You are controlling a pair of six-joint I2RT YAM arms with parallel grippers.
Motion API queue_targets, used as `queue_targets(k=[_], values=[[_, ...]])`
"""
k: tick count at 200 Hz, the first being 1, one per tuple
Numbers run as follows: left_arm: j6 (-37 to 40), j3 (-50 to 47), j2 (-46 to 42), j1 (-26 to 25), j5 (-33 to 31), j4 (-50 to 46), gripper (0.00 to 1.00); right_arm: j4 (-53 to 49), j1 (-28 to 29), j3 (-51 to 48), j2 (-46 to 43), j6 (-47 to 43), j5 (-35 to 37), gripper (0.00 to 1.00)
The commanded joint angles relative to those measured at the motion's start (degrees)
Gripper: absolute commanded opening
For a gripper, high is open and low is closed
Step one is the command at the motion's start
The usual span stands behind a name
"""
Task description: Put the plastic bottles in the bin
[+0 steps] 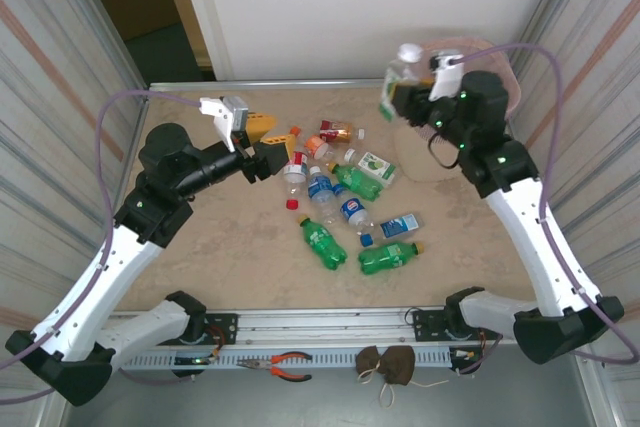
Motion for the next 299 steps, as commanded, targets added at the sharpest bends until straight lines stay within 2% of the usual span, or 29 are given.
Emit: queue_targets(k=[1,36,55,73,84,104,167,234,252,299], values=[[0.24,-0.24,-0.64,0.20,-0.50,0.53,0.71,-3.29,-6.67,4.55,1.61,7.53,0.19,0.29],[0.24,-0.68,-0.52,0.22,-0.78,0.71,0.71,-1.83,-14.14,7.60,6.52,14.98,2.58,0.26],[0.04,-0.79,-0.28,0.20,-0.78,0.91,0.71,2.01,-16.76,6.60,8.93,21.76,4.32,0.16],[-0.02,-0.84,-0.34,0.28,-0.69,0.49,0.71,6.16,-19.10,5.15,11.98,29.29,5.90,0.22],[0.07,-1.20,-0.71,0.23,-0.85,0.32,0.71,5.07,-19.34,6.21,14.65,34.29,10.15,0.22],[0.42,-1.58,-1.28,0.22,-1.36,-0.20,0.71,1.56,-19.82,9.51,20.16,40.75,13.61,0.21],[0.20,-3.02,-2.44,0.77,-2.36,-1.31,0.71,-2.10,-20.26,13.71,32.54,51.10,15.75,0.26],[-0.72,-4.57,-2.65,1.34,-1.83,-1.29,0.71,-2.63,-20.09,15.28,41.93,59.20,12.85,0.28],[-0.81,-4.64,-2.50,1.44,-1.63,-1.44,0.71,-3.30,-20.08,15.34,43.20,60.55,12.72,0.32],[-1.02,-4.86,-2.38,1.71,-1.42,-1.32,0.71,-7.15,-19.88,17.92,43.49,61.83,14.11,0.52]])
